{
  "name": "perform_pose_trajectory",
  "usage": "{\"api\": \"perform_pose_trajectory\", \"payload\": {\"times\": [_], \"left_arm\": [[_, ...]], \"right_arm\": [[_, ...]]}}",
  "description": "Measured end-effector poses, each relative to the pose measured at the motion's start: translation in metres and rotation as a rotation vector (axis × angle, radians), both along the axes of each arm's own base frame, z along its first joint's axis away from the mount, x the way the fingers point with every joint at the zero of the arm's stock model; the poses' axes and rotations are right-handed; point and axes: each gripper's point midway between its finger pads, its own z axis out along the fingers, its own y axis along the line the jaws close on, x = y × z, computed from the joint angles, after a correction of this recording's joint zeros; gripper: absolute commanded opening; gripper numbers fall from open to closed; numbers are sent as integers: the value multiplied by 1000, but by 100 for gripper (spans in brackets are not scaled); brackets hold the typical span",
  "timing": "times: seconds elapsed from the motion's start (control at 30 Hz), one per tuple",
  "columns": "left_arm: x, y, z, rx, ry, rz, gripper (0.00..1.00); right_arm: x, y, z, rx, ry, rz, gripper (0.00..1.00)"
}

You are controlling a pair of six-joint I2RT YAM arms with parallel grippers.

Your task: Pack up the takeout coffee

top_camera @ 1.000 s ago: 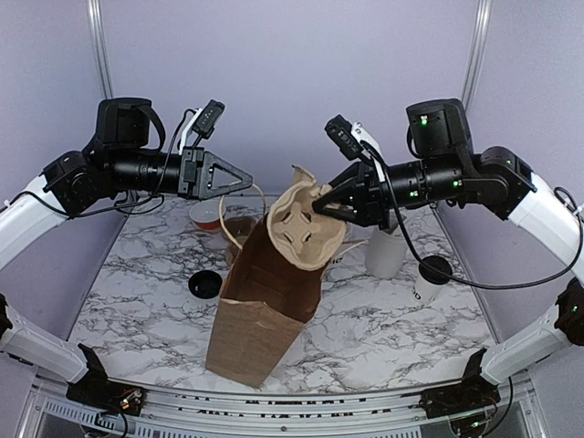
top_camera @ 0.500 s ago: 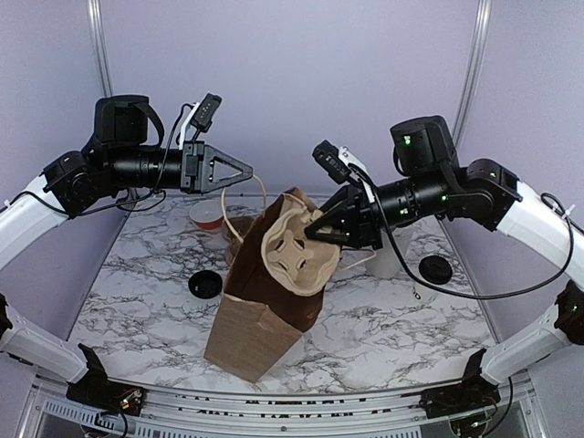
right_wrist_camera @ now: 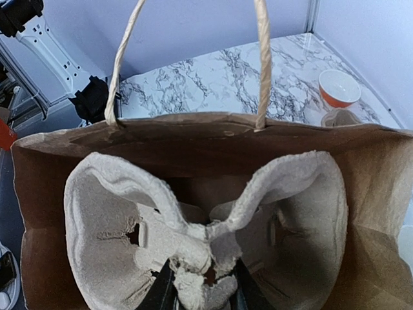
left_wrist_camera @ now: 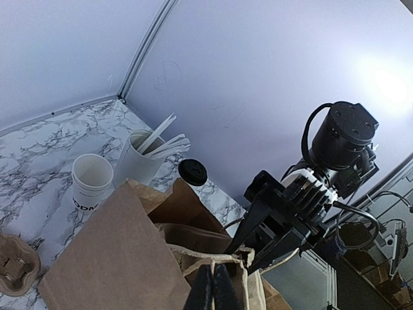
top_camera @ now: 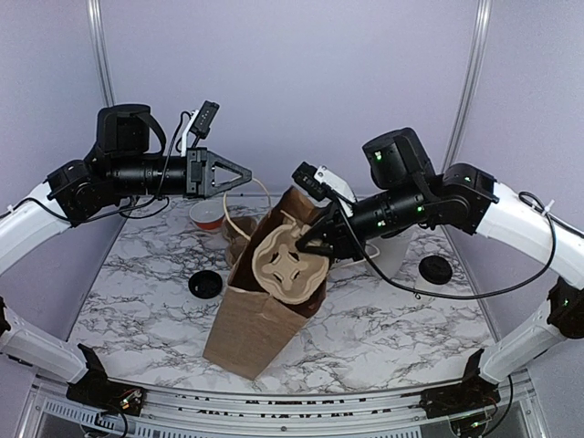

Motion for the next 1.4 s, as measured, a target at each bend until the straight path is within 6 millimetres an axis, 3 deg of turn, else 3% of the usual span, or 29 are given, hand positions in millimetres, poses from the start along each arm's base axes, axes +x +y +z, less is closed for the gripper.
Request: {"api": "perform_pose_trajectory", "payload": {"times": [0.2, 0.33, 0.57, 0.7, 1.0, 1.13, 1.2, 1.33, 1.4], "left_arm": [[-1, 6, 3, -17, -16, 26, 3], [-3, 9, 3, -26, -25, 32, 19], [-7, 17, 0, -31, -37, 46, 58], [-15, 29, 6, -45, -73, 63, 69], [-30, 75, 8, -81, -134, 200, 67], [-26, 97, -15, -72, -105, 308, 60], [-21, 107, -36, -48, -77, 370, 58], [-12, 116, -87, 29, 5, 452, 52], [-8, 117, -125, 82, 72, 475, 50]], "right_arm": [[2, 4, -10, -47, -13, -28, 22], [7, 13, -23, -99, -14, -44, 22], [18, 23, -31, -160, -20, -74, 21], [22, 28, -27, -173, -23, -82, 21], [30, 43, -32, -215, -9, -83, 20], [33, 49, -36, -237, 2, -82, 19], [34, 52, -38, -246, 7, -81, 19], [35, 57, -41, -262, 15, -76, 19], [35, 59, -42, -271, 18, -73, 19]]}}
